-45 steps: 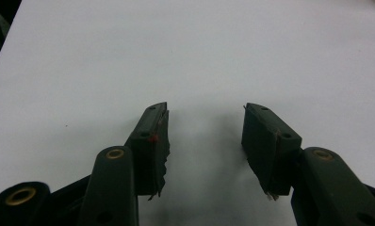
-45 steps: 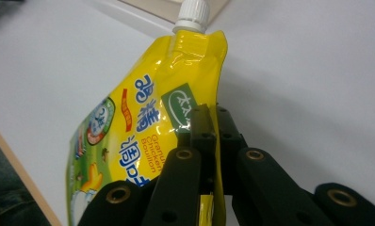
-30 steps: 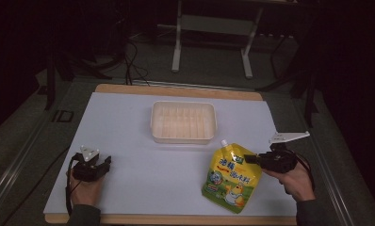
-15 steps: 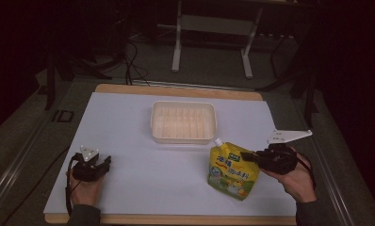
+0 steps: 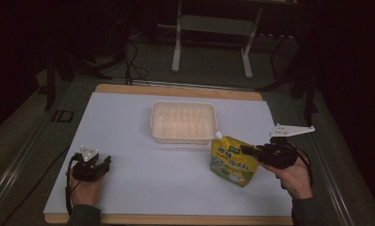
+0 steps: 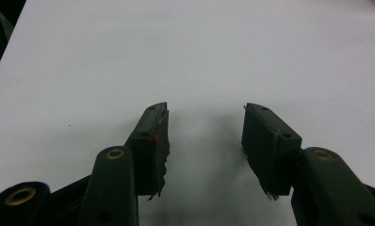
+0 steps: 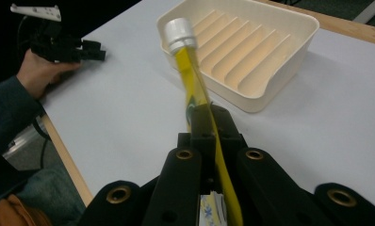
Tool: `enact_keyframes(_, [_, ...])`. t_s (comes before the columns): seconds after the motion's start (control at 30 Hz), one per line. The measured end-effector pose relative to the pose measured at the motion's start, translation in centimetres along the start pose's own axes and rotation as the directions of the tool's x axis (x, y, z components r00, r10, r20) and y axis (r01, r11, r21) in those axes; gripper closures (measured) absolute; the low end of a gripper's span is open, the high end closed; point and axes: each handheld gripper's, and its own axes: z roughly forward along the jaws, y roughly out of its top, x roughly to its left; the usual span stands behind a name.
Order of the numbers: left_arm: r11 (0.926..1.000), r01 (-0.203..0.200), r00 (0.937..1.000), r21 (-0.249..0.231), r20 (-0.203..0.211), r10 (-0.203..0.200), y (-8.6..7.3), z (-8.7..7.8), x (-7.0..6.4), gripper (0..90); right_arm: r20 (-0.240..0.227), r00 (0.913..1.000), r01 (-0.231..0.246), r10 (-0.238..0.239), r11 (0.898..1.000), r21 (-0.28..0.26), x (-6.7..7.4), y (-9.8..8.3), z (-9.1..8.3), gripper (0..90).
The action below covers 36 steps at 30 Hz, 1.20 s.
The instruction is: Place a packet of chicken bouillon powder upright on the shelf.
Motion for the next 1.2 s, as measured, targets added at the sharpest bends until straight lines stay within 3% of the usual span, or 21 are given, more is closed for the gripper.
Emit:
enact_keyframes(0.23, [1.0,-0.002,1.0,-0.003,0.0,0.002,0.0,-0.1,0.0,51.4,-0.029,0.9982,-0.054,0.053,0.998,-0.027,-0.4,0.3,0.1,90.0])
enact_keyframes(0.43, [1.0,0.002,1.0,-0.007,0.002,-0.002,0.0,-0.1,0.0,51.4,-0.074,0.9901,-0.124,0.119,0.99,-0.065,-0.8,0.5,0.3,90.0])
enact_keyframes(1.2, [1.0,0.004,1.0,-0.009,0.003,-0.004,0.0,-0.1,0.1,51.3,-0.132,0.9718,-0.216,0.196,0.963,-0.159,-0.9,1.9,0.7,90.0])
